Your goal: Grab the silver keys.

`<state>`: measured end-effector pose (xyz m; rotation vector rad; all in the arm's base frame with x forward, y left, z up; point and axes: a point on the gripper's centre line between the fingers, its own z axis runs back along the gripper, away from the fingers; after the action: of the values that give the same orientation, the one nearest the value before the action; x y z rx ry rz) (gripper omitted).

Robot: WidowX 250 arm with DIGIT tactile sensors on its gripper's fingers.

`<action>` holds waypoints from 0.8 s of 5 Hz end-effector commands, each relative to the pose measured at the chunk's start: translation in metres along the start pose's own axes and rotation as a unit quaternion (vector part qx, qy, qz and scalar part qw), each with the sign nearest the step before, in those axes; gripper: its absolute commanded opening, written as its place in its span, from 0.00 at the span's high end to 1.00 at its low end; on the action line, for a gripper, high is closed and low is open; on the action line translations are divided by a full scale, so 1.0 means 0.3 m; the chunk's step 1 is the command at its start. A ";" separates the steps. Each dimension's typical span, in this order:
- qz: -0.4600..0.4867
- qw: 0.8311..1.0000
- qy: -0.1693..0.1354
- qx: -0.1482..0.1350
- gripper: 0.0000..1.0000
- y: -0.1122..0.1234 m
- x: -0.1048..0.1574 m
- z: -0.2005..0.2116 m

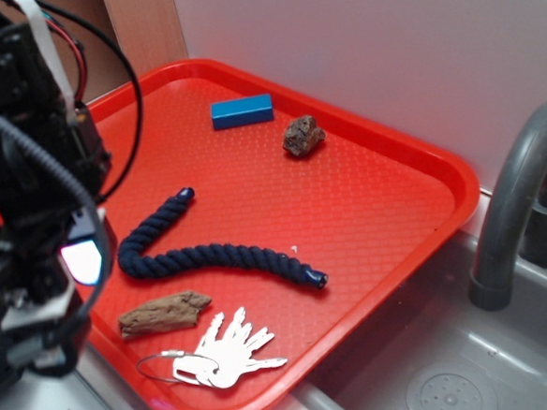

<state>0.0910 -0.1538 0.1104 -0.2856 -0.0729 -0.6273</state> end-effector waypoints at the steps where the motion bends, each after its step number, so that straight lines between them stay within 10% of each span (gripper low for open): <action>1: -0.013 0.999 -0.011 0.036 0.00 -0.067 0.087 -0.059; 4: 0.016 0.997 0.005 0.082 0.00 0.007 0.114 -0.127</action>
<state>0.1209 -0.1763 0.0722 -0.1094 -0.0914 -0.5939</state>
